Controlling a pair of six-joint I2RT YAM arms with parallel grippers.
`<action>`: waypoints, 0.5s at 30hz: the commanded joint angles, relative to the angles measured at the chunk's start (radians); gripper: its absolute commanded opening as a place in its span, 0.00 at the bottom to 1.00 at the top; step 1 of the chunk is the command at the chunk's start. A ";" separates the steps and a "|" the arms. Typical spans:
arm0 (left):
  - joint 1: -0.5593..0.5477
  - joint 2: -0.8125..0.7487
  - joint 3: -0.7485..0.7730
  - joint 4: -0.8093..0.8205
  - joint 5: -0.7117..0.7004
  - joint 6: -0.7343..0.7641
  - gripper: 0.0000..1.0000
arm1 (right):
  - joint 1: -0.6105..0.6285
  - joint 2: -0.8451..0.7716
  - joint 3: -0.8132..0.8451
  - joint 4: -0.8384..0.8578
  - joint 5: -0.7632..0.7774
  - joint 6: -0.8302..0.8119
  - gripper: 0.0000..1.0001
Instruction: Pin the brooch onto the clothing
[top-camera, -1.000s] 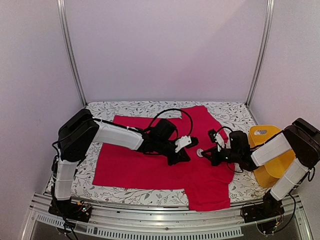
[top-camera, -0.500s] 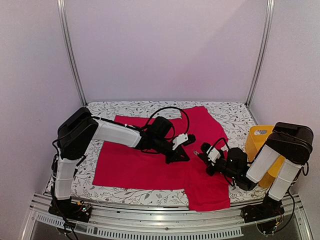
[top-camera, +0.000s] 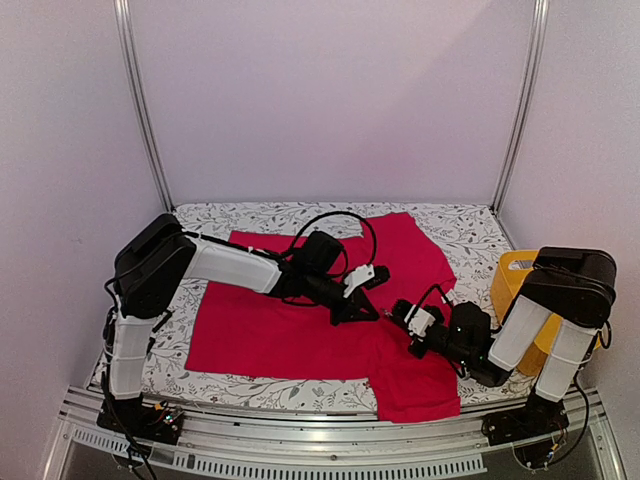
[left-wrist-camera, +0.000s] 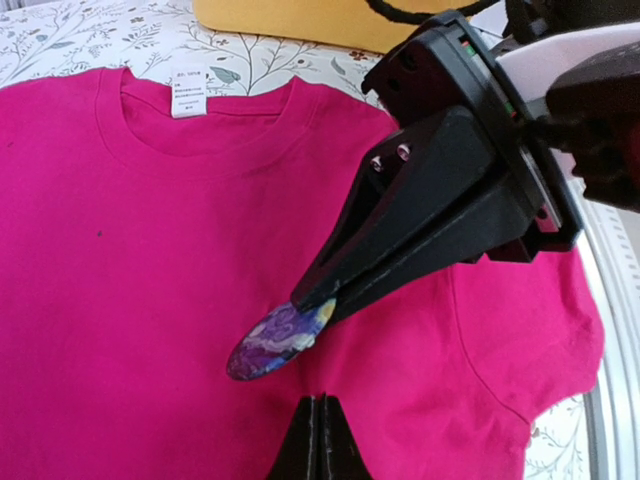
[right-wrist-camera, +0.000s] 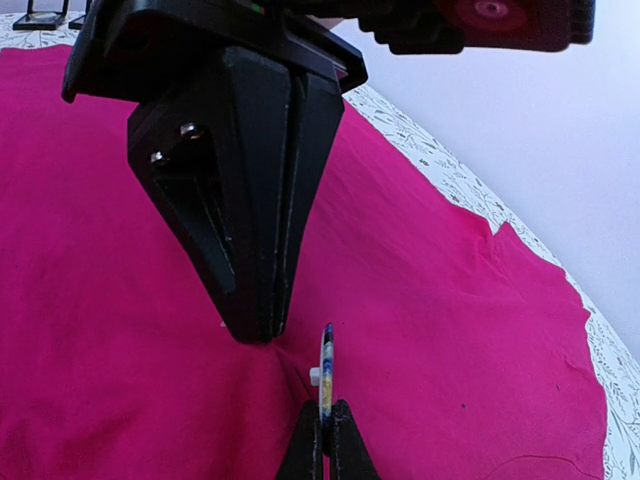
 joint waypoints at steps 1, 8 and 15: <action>0.010 -0.006 -0.008 0.018 0.028 -0.002 0.00 | 0.012 0.007 0.006 0.016 -0.004 -0.035 0.00; 0.011 -0.007 -0.007 0.020 0.020 -0.003 0.00 | 0.027 -0.009 -0.004 0.002 -0.132 -0.058 0.00; 0.012 -0.003 -0.012 0.024 0.009 -0.005 0.00 | 0.028 -0.043 -0.018 0.033 -0.186 -0.013 0.00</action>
